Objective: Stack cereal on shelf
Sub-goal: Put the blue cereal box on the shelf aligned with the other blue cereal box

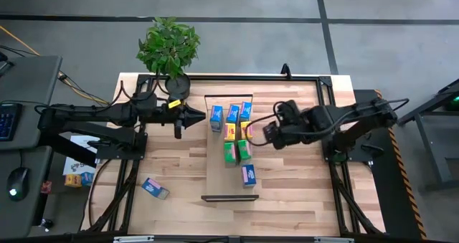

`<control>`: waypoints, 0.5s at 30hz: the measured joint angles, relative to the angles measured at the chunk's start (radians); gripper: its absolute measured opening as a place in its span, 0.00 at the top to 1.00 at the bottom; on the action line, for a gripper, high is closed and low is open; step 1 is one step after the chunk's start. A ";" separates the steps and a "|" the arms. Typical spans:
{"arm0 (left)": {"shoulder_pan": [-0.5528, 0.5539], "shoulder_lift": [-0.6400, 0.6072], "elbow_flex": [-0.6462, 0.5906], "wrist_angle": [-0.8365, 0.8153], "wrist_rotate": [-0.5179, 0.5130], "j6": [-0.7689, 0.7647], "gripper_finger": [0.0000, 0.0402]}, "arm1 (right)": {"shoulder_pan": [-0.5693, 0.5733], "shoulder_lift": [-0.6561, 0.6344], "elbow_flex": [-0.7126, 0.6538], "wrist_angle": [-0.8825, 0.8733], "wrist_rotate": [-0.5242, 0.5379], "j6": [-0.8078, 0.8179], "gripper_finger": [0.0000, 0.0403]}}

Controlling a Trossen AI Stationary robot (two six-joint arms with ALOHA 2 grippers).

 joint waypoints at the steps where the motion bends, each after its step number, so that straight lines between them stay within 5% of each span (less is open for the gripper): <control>1: -0.002 0.000 0.000 0.019 0.024 -0.008 0.80 | -0.010 0.000 0.000 -0.066 -0.009 0.000 0.36; 7: -0.061 0.020 0.001 0.165 0.087 -0.063 0.57 | -0.039 -0.075 -0.087 -0.052 -0.057 -0.105 0.36; 15: -0.167 0.137 0.090 0.202 0.134 -0.019 0.33 | -0.033 -0.294 -0.374 0.005 -0.093 0.045 0.36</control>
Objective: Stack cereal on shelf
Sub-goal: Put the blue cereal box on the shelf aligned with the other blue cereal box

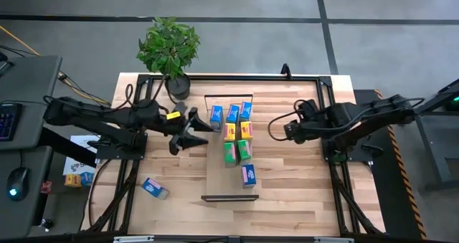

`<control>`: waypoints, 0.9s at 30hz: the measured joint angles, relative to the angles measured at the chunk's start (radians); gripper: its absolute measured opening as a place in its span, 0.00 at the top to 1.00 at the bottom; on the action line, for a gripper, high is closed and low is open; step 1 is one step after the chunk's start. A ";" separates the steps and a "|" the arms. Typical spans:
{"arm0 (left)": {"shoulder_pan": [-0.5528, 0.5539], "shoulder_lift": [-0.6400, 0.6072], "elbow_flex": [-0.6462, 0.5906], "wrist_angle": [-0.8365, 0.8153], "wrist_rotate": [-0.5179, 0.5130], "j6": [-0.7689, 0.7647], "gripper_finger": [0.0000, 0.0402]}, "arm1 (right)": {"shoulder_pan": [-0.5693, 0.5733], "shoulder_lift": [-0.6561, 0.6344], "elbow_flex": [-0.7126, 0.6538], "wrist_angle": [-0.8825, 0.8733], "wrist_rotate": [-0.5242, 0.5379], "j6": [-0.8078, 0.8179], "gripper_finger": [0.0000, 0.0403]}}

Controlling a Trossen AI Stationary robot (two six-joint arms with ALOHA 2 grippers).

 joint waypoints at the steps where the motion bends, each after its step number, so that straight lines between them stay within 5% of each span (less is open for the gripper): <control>1: -0.007 0.023 0.030 -0.001 0.012 0.012 0.32 | 0.002 -0.027 -0.034 0.026 -0.004 0.011 0.36; 5: -0.019 0.115 0.187 -0.124 0.136 0.075 0.29 | 0.003 -0.135 -0.152 0.141 -0.022 0.035 0.36; 9: -0.060 0.177 0.410 -0.576 0.305 0.176 0.29 | 0.003 -0.197 -0.235 0.247 -0.037 0.034 0.36; 12: -0.136 0.206 0.554 -0.976 0.325 0.278 0.29 | 0.003 -0.213 -0.278 0.295 -0.042 0.035 0.36; 15: -0.249 0.221 0.619 -1.303 0.225 0.353 0.29 | 0.003 -0.215 -0.306 0.329 -0.044 0.035 0.36; 18: -0.382 0.223 0.607 -1.461 0.107 0.367 0.29 | 0.003 -0.204 -0.317 0.337 -0.046 0.034 0.36; 23: -0.605 0.223 0.501 -1.468 -0.087 0.376 0.29 | 0.002 -0.200 -0.317 0.344 -0.044 0.034 0.36; 27: -0.709 0.223 0.379 -1.462 -0.139 0.346 0.29 | 0.002 -0.200 -0.317 0.346 -0.045 0.035 0.36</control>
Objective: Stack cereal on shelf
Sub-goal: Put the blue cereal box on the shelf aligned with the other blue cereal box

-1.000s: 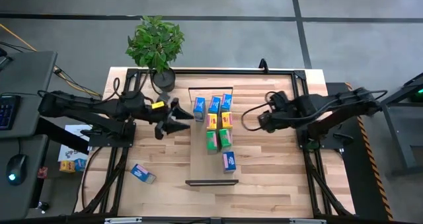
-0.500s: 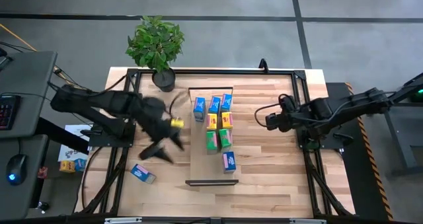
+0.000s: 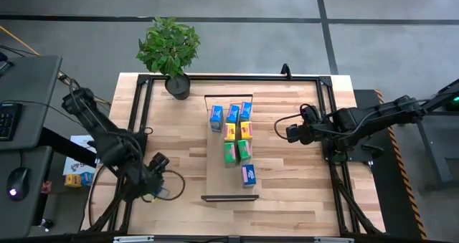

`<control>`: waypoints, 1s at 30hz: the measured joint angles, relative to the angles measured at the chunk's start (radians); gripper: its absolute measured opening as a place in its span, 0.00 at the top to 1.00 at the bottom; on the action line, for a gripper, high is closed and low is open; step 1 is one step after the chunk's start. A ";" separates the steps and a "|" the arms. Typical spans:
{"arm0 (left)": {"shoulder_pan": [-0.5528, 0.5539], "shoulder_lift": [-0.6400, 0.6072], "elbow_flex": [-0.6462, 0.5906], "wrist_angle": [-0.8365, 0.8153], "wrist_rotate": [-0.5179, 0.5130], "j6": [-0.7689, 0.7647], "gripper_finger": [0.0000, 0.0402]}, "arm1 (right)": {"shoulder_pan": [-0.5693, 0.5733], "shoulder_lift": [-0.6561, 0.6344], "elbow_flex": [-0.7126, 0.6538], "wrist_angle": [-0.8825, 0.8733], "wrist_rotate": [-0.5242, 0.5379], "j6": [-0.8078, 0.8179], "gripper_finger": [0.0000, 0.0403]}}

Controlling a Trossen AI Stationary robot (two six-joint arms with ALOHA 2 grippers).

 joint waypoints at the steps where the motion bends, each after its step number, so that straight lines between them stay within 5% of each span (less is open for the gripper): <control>1: -0.017 0.000 -0.031 0.003 0.002 -0.017 0.29 | 0.000 0.000 0.000 0.000 0.000 0.000 0.36; 8: -0.068 -0.006 -0.170 0.076 -0.004 -0.048 0.29 | 0.000 0.000 0.000 0.002 0.000 0.002 0.36; 30: -0.113 0.063 -0.240 0.140 -0.004 -0.122 0.29 | 0.000 0.000 0.000 -0.002 0.018 0.020 0.36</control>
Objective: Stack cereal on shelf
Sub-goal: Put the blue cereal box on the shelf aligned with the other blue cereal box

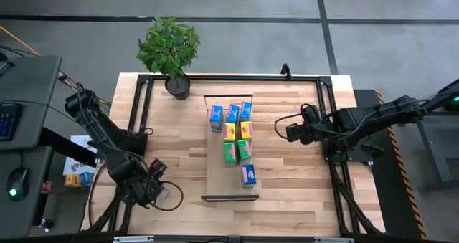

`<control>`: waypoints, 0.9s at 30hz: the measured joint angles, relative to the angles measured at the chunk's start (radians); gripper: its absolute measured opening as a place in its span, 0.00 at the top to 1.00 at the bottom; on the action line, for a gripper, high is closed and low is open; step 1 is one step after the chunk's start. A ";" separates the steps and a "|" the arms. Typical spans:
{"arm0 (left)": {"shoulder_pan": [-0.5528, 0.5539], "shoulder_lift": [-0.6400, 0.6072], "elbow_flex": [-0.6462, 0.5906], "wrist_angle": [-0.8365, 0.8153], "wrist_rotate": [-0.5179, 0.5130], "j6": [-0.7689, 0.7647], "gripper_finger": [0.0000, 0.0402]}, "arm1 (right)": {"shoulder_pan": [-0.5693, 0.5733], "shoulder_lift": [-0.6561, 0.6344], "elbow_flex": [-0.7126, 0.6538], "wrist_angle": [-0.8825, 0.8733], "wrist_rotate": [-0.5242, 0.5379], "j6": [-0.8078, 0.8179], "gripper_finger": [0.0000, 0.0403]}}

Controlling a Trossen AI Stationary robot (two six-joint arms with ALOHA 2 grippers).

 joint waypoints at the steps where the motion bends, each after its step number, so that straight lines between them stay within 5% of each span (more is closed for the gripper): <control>1: 0.000 0.005 -0.009 0.002 0.002 -0.007 0.29 | 0.000 0.000 0.000 0.000 0.002 0.000 0.36; 8: 0.000 0.012 -0.042 0.121 -0.011 -0.034 0.33 | 0.000 0.000 0.000 0.000 0.019 -0.003 0.36; 18: 0.004 0.001 -0.048 0.106 -0.020 -0.058 0.59 | 0.000 0.000 0.000 0.000 0.021 -0.003 0.36; 27: 0.140 -0.055 0.179 -0.128 -0.034 0.089 0.61 | 0.000 0.000 0.001 0.000 0.022 -0.003 0.36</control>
